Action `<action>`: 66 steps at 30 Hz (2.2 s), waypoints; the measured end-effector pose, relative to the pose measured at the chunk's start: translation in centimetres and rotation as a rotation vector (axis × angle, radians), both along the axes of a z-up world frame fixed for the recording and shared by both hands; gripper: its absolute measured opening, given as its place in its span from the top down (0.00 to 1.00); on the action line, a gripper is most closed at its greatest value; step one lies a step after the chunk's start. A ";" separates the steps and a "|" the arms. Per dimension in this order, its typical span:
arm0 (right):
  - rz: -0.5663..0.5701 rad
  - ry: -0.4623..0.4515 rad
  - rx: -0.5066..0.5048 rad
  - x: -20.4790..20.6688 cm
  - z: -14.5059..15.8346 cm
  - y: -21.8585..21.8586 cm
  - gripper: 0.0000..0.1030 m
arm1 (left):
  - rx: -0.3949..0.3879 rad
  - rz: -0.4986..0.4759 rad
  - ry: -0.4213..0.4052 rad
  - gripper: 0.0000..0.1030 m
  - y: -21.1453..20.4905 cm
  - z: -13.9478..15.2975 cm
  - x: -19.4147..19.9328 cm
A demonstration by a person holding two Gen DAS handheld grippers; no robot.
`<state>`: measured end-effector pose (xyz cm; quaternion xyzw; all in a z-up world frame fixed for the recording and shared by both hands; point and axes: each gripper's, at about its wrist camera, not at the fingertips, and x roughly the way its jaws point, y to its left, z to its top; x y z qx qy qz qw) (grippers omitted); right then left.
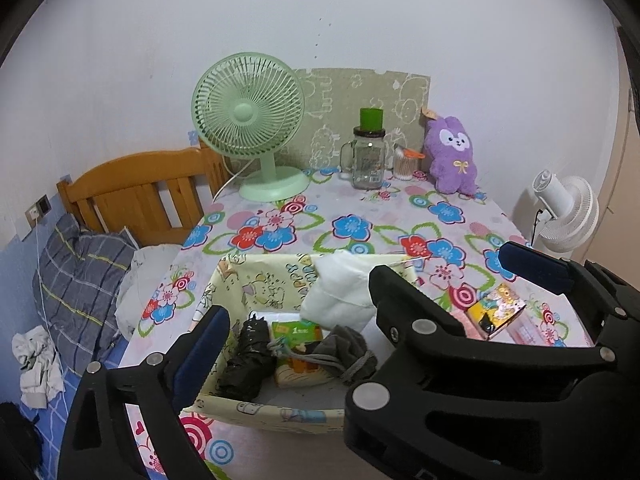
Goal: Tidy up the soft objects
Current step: 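Open the left tool releasing the black bundle while the right tool drops the gray glove into the box, then withdraw both tools from the fabric box toward the white roll and clear bag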
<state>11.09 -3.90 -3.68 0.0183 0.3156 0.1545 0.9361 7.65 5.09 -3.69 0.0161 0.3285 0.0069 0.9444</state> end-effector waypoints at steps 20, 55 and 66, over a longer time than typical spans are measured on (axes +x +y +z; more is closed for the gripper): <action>-0.058 -0.063 0.008 -2.3 2.4 -5.0 0.06 | 0.019 -0.023 -0.067 0.02 -4.7 2.2 -1.8; -0.145 -0.046 0.012 -3.4 -0.4 -13.8 0.05 | -0.024 -0.099 -0.026 0.05 -12.9 -0.7 -1.8; -0.163 -0.039 -0.004 -3.2 -3.2 -15.6 0.05 | -0.022 -0.144 0.011 0.05 -14.8 -3.6 -1.1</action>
